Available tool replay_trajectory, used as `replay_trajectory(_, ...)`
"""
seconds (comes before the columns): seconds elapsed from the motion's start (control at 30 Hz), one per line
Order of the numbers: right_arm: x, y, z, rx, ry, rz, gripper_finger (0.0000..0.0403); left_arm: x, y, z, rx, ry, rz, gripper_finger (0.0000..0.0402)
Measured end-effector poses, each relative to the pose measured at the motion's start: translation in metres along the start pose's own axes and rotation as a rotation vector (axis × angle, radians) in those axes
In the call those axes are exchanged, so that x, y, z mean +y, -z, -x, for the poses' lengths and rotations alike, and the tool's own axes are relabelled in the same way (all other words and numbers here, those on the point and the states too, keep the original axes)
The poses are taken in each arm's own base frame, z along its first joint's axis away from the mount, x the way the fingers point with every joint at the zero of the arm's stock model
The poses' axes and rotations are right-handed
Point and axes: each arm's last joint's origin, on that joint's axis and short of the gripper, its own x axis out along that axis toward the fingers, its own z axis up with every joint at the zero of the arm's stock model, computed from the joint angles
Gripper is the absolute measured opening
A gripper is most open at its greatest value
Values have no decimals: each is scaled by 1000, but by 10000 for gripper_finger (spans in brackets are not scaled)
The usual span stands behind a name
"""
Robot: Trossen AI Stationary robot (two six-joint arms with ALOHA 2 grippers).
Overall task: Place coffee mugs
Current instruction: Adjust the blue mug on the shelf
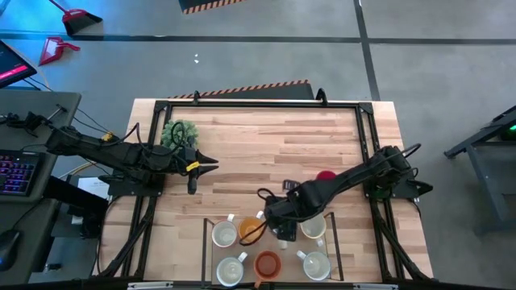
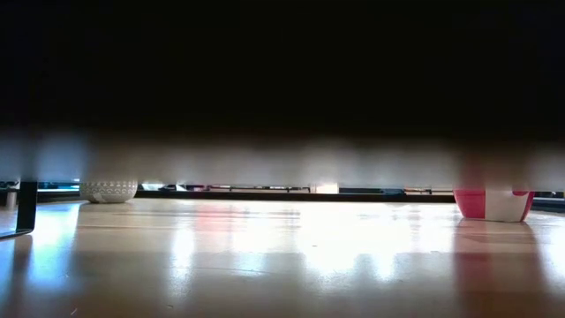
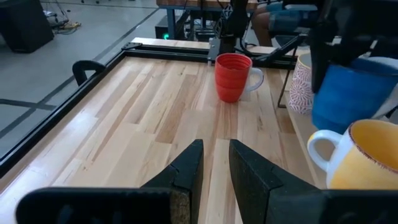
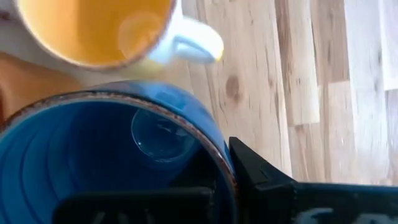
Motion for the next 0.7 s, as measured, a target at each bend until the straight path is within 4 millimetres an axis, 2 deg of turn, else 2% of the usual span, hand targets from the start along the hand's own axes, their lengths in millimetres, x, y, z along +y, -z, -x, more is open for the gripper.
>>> replay_trajectory(0.4, -3, 1, 5, 37, 4, -32, 0, 1, 0, 0, -3, -26, -8, 67)
replay_trajectory(0.7, -4, -2, -17, 108, 6, -31, 0, 1, 0, 0, -1, -27, -18, 67)
